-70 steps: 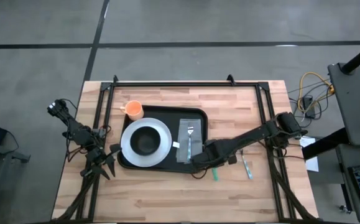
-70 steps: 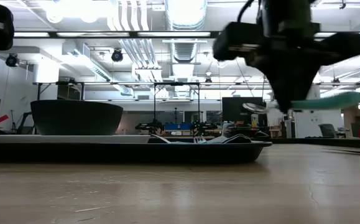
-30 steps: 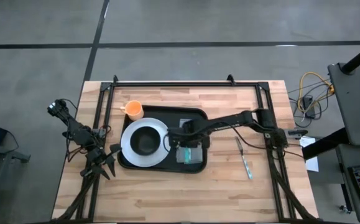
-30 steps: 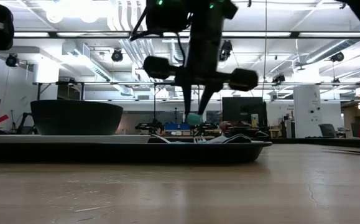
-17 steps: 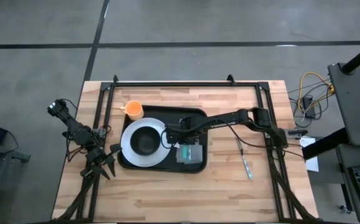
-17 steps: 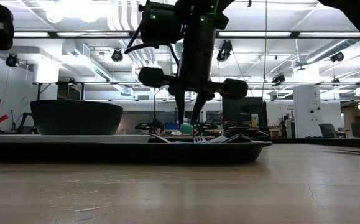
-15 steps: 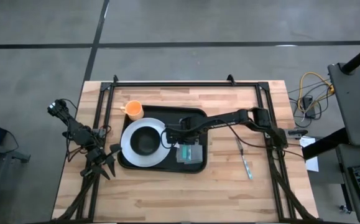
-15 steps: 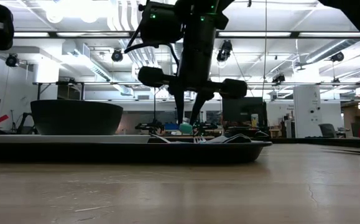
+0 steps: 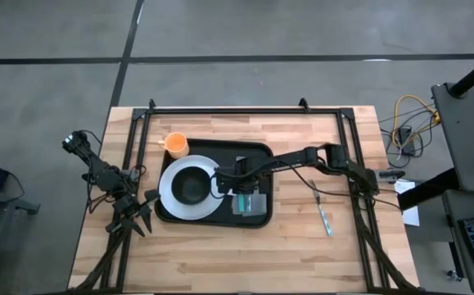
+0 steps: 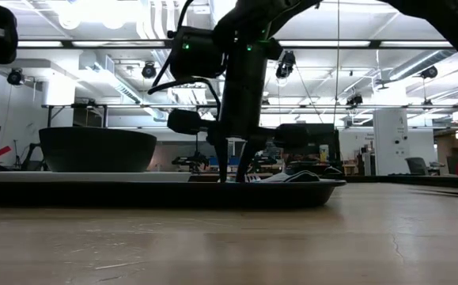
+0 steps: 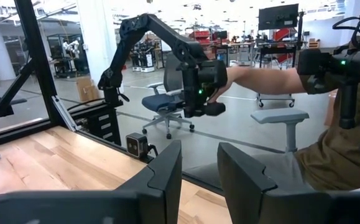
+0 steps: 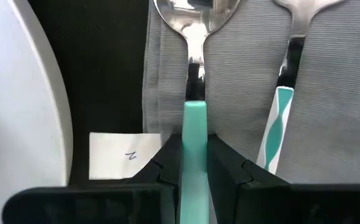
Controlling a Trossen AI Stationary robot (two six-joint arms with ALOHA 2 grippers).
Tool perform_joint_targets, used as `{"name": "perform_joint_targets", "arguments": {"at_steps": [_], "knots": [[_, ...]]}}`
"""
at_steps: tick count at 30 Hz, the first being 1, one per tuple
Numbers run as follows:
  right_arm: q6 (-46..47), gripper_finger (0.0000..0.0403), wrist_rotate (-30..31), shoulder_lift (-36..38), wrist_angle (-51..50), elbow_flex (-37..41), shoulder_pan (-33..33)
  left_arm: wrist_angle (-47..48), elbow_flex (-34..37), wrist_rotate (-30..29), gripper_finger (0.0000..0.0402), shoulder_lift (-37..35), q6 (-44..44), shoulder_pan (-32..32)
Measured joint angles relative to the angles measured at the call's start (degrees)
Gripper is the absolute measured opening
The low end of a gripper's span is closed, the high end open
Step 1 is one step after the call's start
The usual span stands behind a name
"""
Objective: Set up tray
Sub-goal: Put the blue spoon on top of the gray napkin to the left of the blue fork
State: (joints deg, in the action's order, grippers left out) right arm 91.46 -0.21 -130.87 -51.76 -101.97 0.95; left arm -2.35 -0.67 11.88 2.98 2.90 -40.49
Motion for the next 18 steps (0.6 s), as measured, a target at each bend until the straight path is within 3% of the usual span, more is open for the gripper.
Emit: {"name": "perform_joint_targets", "arguments": {"at_steps": [9, 18], "knots": [[-0.23, 0.0042, -1.05, -0.62, 0.12, -0.06, -0.16, 0.00, 0.00, 0.00, 0.0085, 0.00, -0.02, 0.02], [-0.65, 0.0144, -0.27, -0.63, 0.80, -0.02, -0.15, 0.00, 0.00, 0.00, 0.0085, 0.00, 0.00, 0.01]]}}
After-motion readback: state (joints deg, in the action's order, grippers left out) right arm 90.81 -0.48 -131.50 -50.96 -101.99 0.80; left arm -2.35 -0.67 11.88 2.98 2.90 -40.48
